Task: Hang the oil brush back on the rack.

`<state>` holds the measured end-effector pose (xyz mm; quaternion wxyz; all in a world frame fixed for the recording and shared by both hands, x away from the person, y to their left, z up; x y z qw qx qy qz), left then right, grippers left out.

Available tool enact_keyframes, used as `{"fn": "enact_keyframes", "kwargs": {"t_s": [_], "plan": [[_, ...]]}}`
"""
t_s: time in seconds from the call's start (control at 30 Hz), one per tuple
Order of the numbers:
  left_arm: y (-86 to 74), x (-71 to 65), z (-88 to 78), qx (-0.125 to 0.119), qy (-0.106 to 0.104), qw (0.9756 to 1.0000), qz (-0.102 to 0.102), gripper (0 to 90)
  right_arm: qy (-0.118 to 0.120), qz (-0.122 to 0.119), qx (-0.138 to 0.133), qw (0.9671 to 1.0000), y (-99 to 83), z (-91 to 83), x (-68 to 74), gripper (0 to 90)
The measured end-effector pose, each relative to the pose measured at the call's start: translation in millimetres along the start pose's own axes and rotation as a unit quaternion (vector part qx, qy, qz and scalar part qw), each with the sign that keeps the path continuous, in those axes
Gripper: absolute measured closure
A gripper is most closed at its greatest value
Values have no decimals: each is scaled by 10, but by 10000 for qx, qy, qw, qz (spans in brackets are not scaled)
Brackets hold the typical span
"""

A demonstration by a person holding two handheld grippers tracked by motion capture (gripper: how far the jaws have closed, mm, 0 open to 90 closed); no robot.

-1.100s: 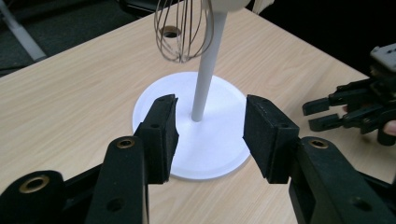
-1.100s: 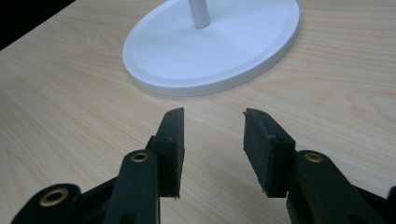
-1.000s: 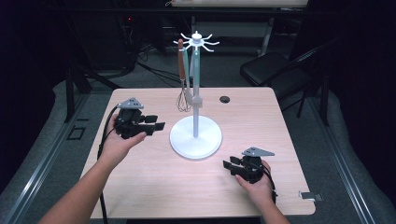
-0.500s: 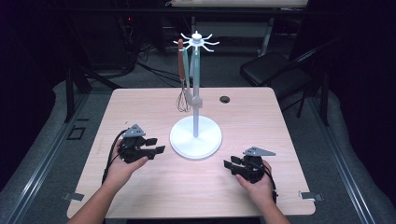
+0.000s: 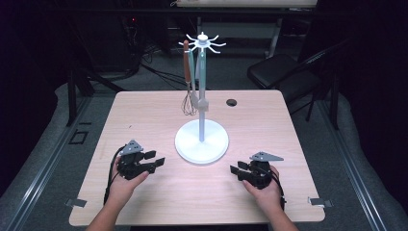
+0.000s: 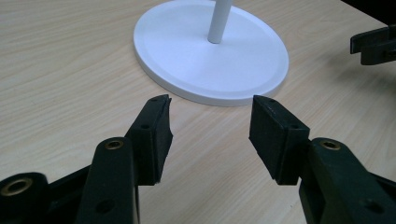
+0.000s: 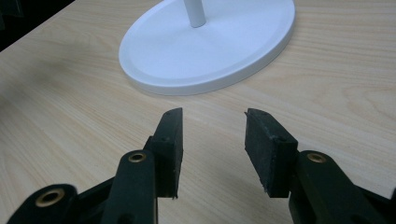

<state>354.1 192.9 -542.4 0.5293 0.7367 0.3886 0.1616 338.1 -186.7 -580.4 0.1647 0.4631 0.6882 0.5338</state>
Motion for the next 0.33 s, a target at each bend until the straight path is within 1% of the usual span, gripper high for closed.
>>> {"fn": "enact_keyframes", "kwargs": {"t_s": [0.13, 0.23, 0.33], "plan": [[-65, 38, -11, -36, 93, 9999, -90, 470, -43, 7, 32, 10000, -5, -2, -16, 568], [-117, 57, -3, 54, 153, 9998, -77, 454, -32, 25, 7, 10000, -8, 5, -13, 563], [-157, 72, 9, 52, 164, 9998, -130, 445, -37, 13, -3, 10000, -8, 6, -19, 545]]}}
Point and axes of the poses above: each handheld gripper's, and its own axes: z roughly forward along the jaws, y roughly out of its top, x roughly to its left, the point moved 3 cm from there along z, roughly forward along the jaws, and after that the axes turned 12 degrees about -x, right-handed, at the moved point
